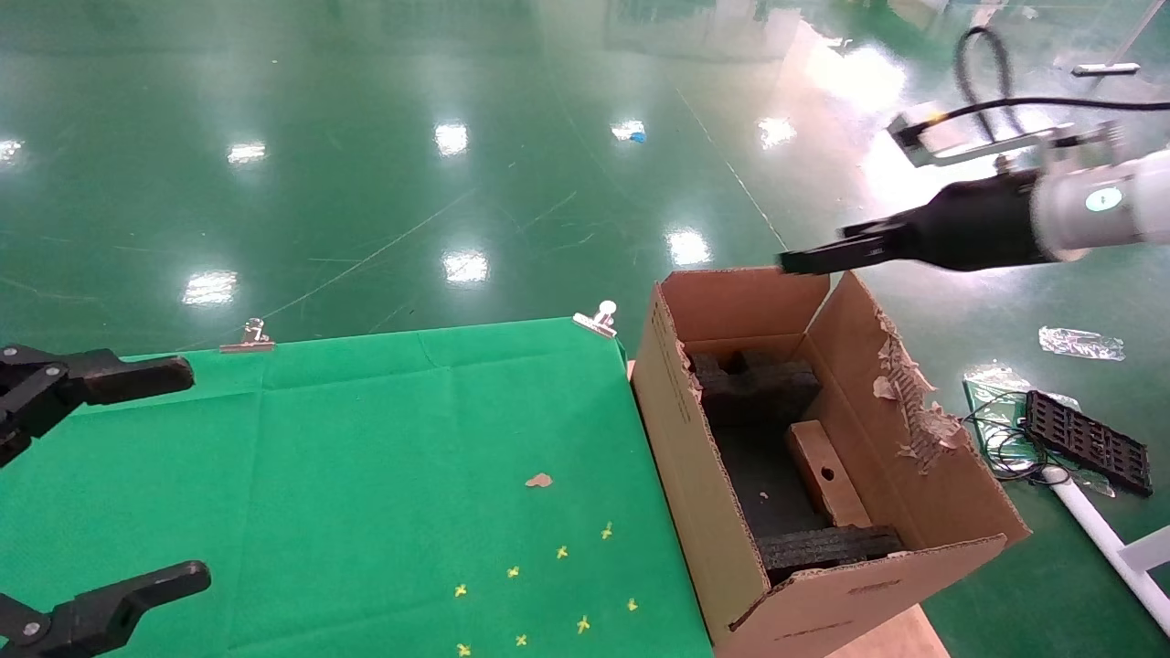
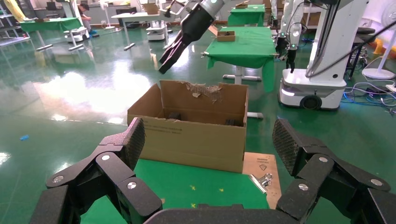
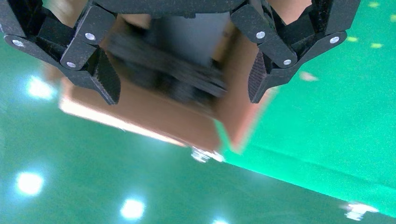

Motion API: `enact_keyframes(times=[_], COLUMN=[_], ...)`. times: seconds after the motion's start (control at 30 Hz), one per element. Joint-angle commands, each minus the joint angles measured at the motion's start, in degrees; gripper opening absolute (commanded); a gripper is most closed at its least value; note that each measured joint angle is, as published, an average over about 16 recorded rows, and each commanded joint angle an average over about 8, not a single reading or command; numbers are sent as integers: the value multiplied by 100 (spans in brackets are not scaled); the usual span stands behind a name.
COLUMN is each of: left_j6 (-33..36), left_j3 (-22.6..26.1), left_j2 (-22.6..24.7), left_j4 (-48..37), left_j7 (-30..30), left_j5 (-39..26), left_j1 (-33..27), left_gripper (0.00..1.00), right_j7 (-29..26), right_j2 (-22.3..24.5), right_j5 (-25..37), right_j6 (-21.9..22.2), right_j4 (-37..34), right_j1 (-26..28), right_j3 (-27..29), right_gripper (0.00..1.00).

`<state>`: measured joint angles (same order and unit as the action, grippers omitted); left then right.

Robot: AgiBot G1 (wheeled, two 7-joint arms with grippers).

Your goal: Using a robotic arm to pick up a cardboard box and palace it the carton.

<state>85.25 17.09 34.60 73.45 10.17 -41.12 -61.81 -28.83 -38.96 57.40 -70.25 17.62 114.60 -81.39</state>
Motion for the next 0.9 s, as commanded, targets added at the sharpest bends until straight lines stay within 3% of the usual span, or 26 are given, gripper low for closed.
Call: enact_keyframes(times=[0.03,0.9], left_j6=[0,-2], left_j3=[1,9], left_j2=[0,-3], left_j4=[-1,-2], left_j7=[-1,-5], left_j5=[0,5], left_j1=[-1,-3], left_gripper=[100,100], right_j7=[66,960], right_j2=[14,209], right_j5=[-56,-825], right_j6=[-56,-820], right_j4=[203,2972], right_j1=[-193,-2816], right_j3=[237,3471], right_gripper=[100,100])
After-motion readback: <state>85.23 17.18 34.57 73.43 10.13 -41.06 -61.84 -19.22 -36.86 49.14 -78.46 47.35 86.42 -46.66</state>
